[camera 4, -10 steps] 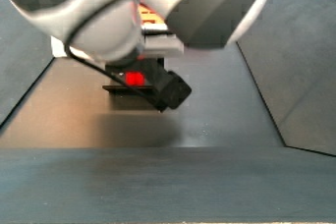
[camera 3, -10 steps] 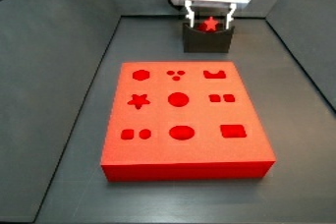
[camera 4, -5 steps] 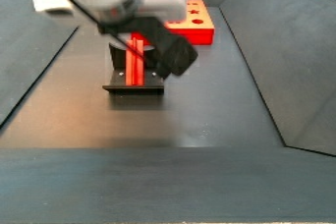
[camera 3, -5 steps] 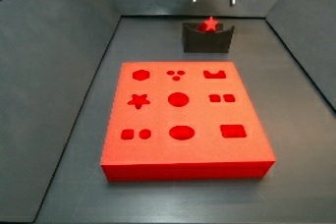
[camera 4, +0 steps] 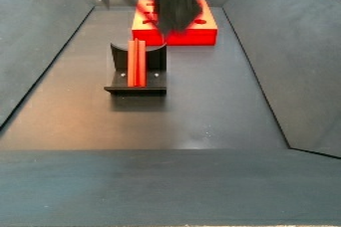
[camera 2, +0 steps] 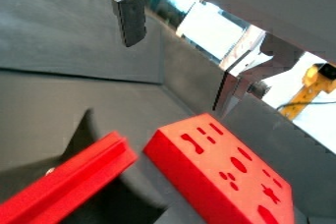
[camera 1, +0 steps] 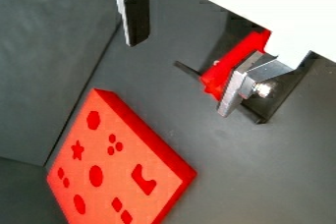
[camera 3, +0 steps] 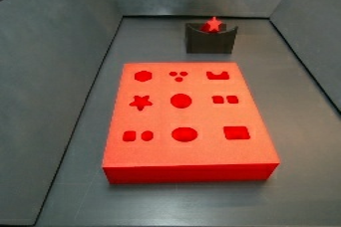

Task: Pick up the star object. Move up. Place the star object on the fixture. Regrasp the star object. Move to above the board. Insert the star object.
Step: Regrasp the star object.

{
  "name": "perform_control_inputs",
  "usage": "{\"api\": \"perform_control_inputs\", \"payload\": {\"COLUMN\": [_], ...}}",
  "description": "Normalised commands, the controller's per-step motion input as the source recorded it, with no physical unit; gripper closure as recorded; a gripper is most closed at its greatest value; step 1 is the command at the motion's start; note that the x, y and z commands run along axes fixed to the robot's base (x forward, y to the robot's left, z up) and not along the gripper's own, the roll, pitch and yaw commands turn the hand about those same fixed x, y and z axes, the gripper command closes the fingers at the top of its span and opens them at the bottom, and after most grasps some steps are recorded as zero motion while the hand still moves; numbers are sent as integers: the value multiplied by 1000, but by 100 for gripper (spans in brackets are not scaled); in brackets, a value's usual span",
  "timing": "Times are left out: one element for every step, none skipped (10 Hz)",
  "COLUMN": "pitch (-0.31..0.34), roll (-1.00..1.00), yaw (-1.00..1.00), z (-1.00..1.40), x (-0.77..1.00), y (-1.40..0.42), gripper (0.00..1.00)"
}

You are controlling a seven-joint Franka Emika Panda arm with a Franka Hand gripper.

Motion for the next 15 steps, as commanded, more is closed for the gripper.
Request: {"api": "perform_control_inputs", "payload": {"pitch": [33,29,28,31,32,28,23,17,11,6,1,-1,0,5,10], "roll": [1000,1000,1000,1000,1000,1000,1000,1000,1000,1000,1000,1000,1000,1000,1000], "yaw": [1,1,1,1,1,2,3,3,4,5,7,8,10,11,13], "z": [546,257,62,25,34,27,12,6,7,6,1,-1,2,10,11], "x": [-119,-80,-39,-8,0,-13,-21,-27,-26,-23,-17,-18,-18,-11,-1], "y": [-554,-327,-150,-50,-28,-42,-36,-27,-21,-22,-20,-21,-18,-18,-17], "gripper": [0,0,0,0,0,0,0,0,0,0,0,0,0,0,0]}}
